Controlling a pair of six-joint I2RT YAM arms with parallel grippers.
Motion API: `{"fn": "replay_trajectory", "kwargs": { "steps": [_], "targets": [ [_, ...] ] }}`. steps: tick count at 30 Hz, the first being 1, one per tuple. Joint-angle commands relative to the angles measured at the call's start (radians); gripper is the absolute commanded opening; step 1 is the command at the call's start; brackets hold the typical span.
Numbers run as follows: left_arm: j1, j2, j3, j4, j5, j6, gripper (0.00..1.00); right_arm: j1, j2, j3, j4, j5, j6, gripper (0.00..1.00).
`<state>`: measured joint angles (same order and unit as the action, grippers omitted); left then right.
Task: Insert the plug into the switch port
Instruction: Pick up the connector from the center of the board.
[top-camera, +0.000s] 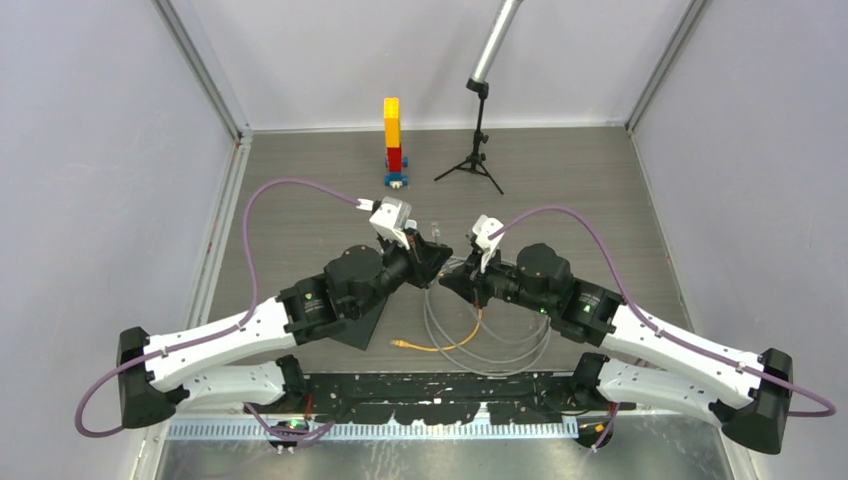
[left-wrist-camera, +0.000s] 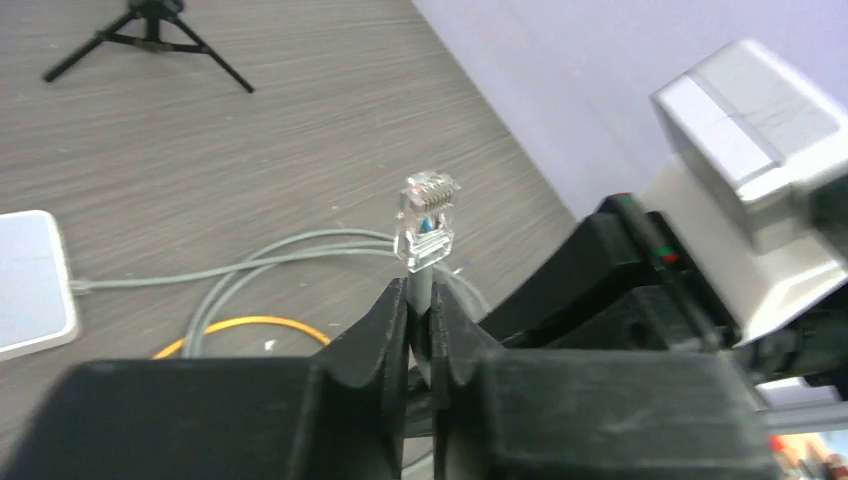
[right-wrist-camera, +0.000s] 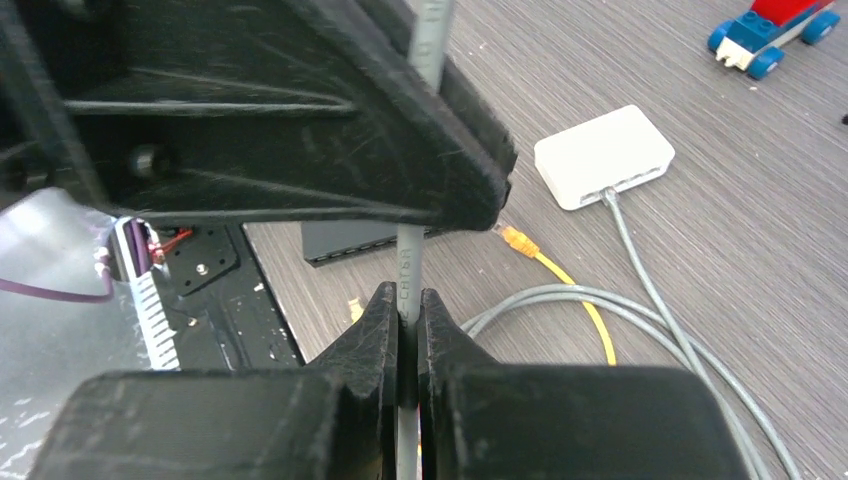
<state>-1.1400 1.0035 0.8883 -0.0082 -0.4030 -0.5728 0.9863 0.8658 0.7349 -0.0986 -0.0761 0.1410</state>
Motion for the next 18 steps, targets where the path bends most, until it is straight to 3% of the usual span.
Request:
{"fn": "replay_trajectory", "kwargs": {
  "steps": [1,4,8,10,18],
  "targets": [
    [0.013,0.009,0.010,0.049,-0.035,-0.023,0.01,-0.003,-0.014,0.021,0.046,0.056,-0.019,0.01],
    [0.013,0.009,-0.013,0.092,0.025,-0.015,0.00,-0.004,-0.015,0.023,0.038,0.039,-0.024,0.02],
    [0.014,-0.063,-0.104,0.225,0.175,0.089,0.00,-0.004,-0.053,0.023,-0.008,-0.047,-0.056,0.39],
    [0.013,-0.114,-0.146,0.277,0.268,0.146,0.00,-0.004,-0.087,0.014,-0.015,-0.134,-0.063,0.50],
    [0.013,-0.264,-0.234,0.376,0.594,0.169,0.00,-0.006,-0.198,-0.071,0.183,-0.426,0.037,0.59]
  ]
}}
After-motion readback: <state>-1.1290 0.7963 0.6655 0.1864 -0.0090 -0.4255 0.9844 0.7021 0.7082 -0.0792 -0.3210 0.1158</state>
